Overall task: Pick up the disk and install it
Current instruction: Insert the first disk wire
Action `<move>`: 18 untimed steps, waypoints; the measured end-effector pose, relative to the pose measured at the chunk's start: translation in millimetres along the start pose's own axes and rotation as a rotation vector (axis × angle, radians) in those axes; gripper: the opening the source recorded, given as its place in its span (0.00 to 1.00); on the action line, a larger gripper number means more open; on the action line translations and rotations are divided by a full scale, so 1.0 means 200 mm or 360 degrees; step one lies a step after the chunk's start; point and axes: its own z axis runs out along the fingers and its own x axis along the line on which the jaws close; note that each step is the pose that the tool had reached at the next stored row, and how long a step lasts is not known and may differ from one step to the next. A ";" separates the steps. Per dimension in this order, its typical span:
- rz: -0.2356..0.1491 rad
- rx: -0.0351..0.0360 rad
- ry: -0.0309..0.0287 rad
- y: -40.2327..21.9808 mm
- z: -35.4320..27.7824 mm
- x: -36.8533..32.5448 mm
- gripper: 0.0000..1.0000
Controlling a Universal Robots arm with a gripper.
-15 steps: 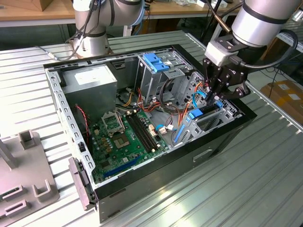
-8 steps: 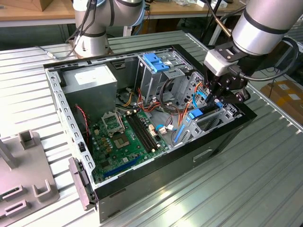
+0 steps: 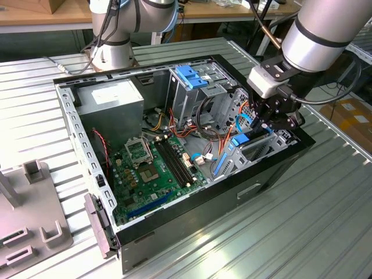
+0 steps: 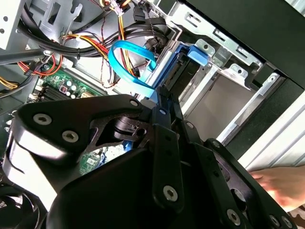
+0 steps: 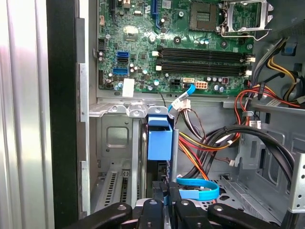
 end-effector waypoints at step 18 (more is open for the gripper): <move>0.0000 0.0000 0.00000 0.002 0.011 0.001 0.16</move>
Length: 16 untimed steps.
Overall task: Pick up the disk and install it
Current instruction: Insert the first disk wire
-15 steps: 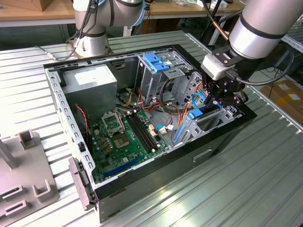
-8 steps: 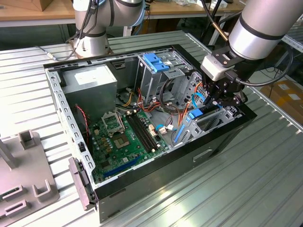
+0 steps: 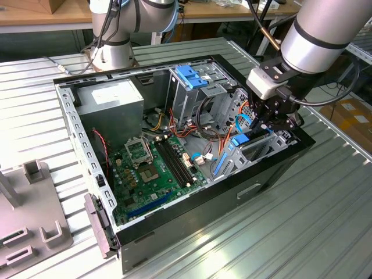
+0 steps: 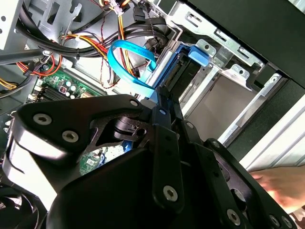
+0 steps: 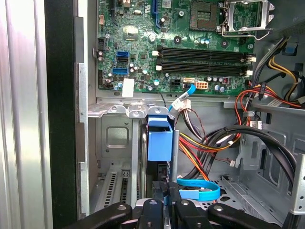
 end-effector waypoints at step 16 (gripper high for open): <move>0.0002 0.0001 -0.00152 0.001 0.006 -0.001 0.16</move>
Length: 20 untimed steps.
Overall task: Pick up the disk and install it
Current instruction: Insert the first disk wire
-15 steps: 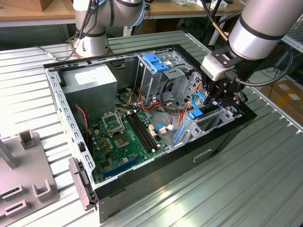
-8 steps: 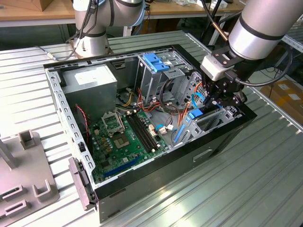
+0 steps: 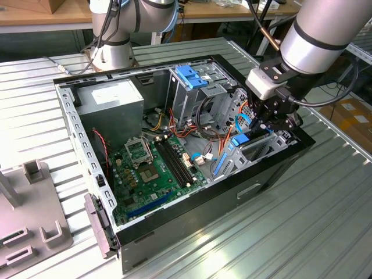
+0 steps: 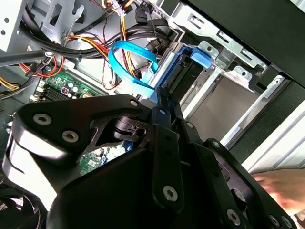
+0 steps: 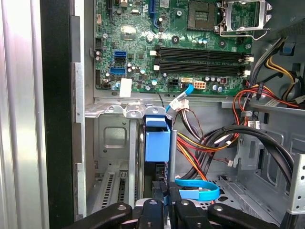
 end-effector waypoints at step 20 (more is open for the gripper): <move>0.0000 0.0000 0.00005 0.005 0.036 0.009 0.16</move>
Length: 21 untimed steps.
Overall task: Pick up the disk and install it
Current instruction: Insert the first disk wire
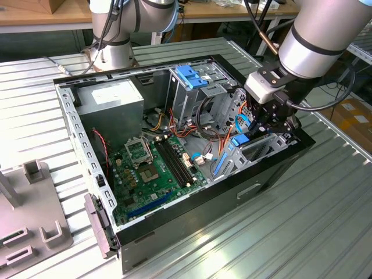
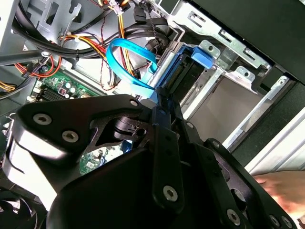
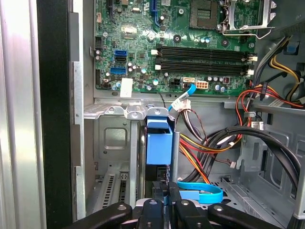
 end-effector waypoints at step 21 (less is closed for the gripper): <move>0.0000 0.0000 0.00000 0.000 0.003 0.000 0.54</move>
